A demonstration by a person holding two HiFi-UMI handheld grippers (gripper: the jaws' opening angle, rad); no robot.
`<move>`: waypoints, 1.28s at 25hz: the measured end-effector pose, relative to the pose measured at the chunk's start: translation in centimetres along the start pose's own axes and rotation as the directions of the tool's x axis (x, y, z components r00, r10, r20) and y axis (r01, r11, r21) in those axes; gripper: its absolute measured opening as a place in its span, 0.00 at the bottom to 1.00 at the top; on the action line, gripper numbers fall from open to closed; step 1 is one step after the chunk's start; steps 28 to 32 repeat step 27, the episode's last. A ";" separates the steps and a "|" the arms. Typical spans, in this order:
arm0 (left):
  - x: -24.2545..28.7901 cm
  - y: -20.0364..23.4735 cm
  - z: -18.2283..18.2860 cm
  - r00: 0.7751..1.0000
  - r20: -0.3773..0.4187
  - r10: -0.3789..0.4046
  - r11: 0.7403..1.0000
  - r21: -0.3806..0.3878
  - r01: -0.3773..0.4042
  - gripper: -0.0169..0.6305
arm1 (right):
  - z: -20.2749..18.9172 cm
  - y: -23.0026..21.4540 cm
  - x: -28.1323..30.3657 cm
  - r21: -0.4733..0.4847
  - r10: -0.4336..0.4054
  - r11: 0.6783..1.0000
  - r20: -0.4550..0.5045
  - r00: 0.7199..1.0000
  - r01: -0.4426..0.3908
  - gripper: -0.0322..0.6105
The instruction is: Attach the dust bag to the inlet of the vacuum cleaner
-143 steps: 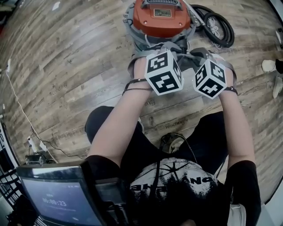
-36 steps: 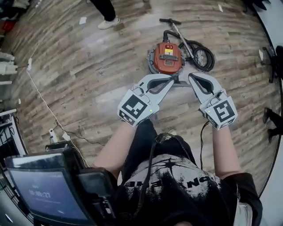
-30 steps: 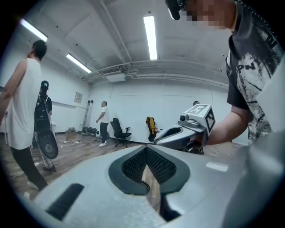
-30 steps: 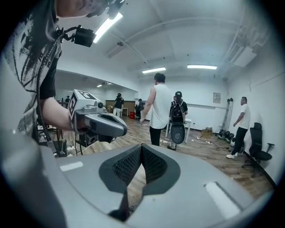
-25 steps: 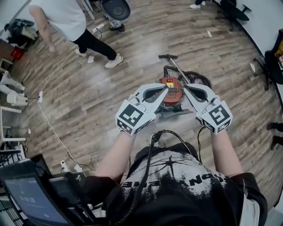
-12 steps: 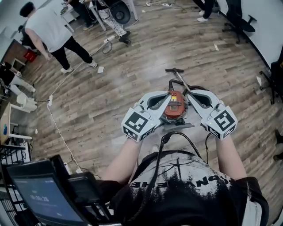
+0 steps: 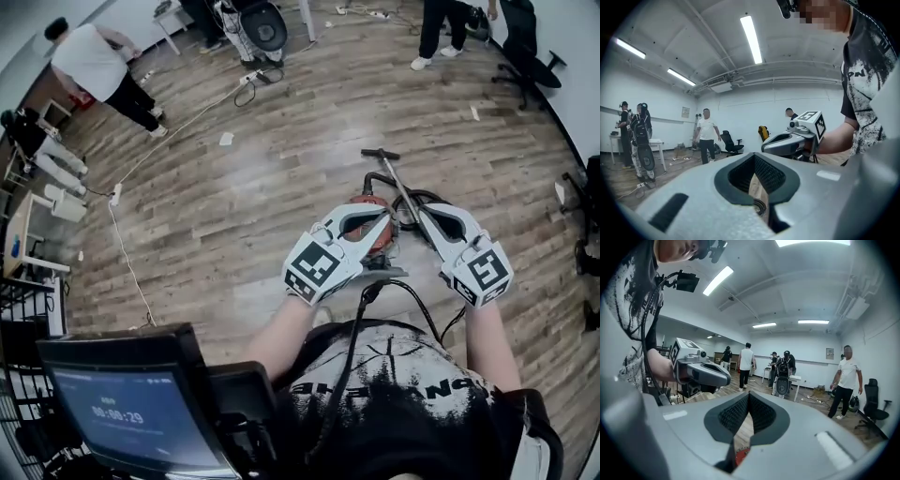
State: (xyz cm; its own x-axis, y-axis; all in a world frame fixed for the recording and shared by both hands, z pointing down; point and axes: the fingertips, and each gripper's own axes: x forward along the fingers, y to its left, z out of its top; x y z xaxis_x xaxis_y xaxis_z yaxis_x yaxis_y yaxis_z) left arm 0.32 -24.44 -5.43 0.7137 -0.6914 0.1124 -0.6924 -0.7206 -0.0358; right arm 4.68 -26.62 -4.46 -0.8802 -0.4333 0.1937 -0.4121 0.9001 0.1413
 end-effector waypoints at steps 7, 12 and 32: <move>0.1 -0.3 0.4 1.000 0.011 0.004 1.000 0.004 -0.004 0.03 | -0.3 -0.4 -0.4 -0.017 -0.032 0.999 -0.013 0.999 0.032 0.06; 0.1 -0.9 0.2 1.000 0.002 0.003 1.000 0.001 -0.003 0.03 | -0.4 -0.3 -0.9 -0.014 -0.043 0.999 -0.012 0.999 0.043 0.06; 0.2 -1.7 0.2 1.000 -0.004 -0.030 0.999 0.017 0.030 0.03 | -0.5 0.3 -1.7 -0.024 -0.066 0.998 -0.018 0.998 0.066 0.06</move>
